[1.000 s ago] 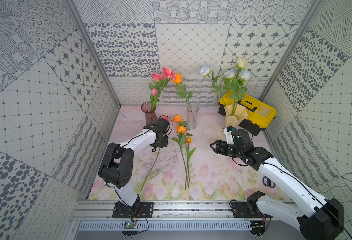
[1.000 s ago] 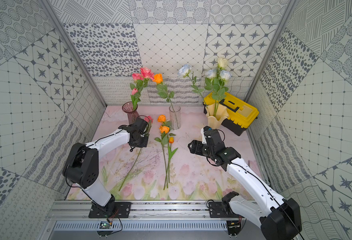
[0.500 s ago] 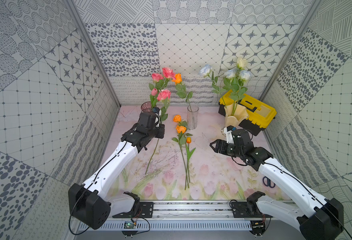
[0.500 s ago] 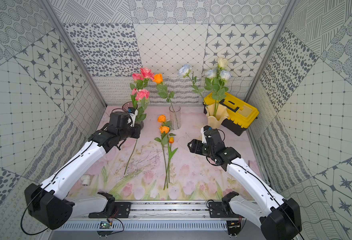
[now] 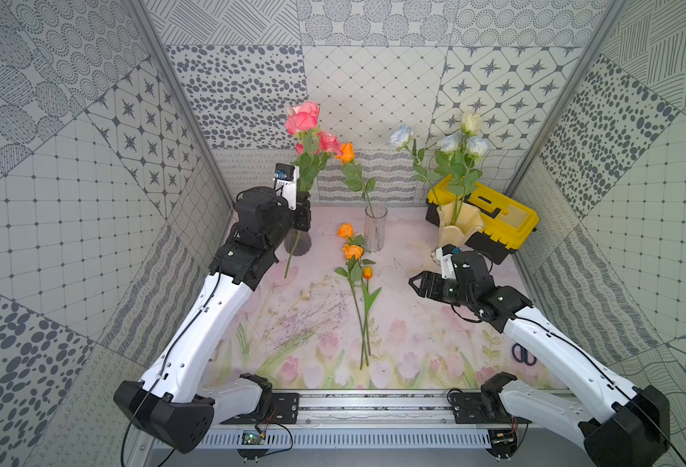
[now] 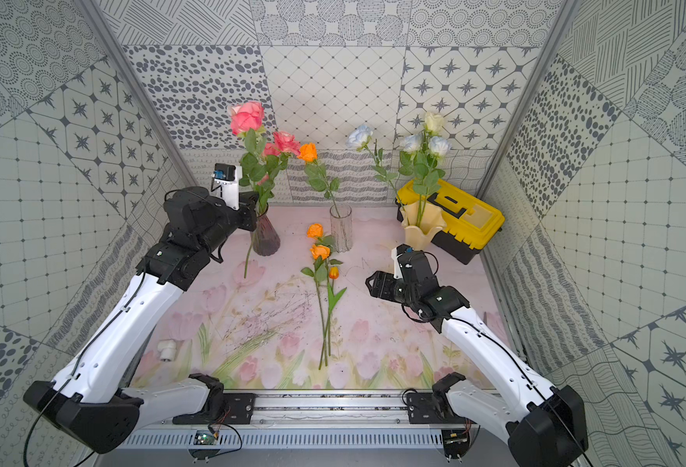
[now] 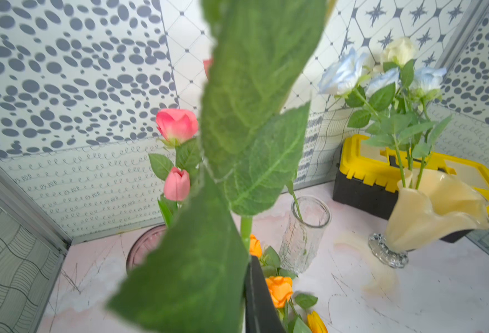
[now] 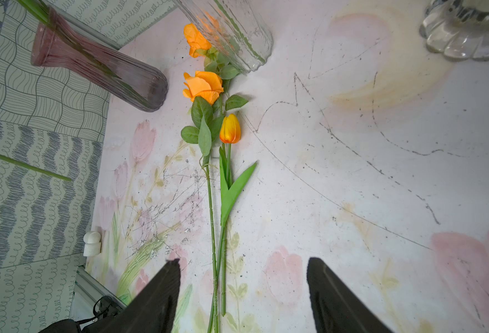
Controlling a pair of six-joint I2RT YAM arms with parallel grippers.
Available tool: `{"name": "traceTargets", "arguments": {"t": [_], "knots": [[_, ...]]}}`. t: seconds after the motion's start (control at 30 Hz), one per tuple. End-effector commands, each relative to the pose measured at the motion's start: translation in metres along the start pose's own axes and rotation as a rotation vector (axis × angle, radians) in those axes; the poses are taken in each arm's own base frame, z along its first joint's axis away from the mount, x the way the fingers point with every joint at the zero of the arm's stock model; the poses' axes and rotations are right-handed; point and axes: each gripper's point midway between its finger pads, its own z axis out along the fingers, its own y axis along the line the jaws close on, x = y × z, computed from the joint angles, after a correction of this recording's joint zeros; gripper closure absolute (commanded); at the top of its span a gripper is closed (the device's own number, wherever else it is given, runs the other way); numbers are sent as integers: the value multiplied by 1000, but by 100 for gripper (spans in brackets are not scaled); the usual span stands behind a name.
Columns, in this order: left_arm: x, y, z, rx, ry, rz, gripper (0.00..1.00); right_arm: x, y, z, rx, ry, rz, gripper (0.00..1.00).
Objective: Arrange the flowers in different vases according to their variety
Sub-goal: Pick up the flower at the center of the board, then insert the flower into the vase.
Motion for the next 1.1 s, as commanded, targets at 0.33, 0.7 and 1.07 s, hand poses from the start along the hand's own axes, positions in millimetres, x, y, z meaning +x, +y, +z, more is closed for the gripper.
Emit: {"name": "traceTargets", "arguments": {"t": [0.33, 0.7, 1.07], "knots": [[-151, 57, 11, -142, -508, 53, 100, -7, 5, -5, -21, -43, -3, 26], [-112, 79, 61, -137, -504, -64, 100, -2, -1, -4, -4, -34, -6, 26], [-8, 76, 90, -128, -291, -118, 100, -3, 1, 4, -8, -21, -6, 26]]}}
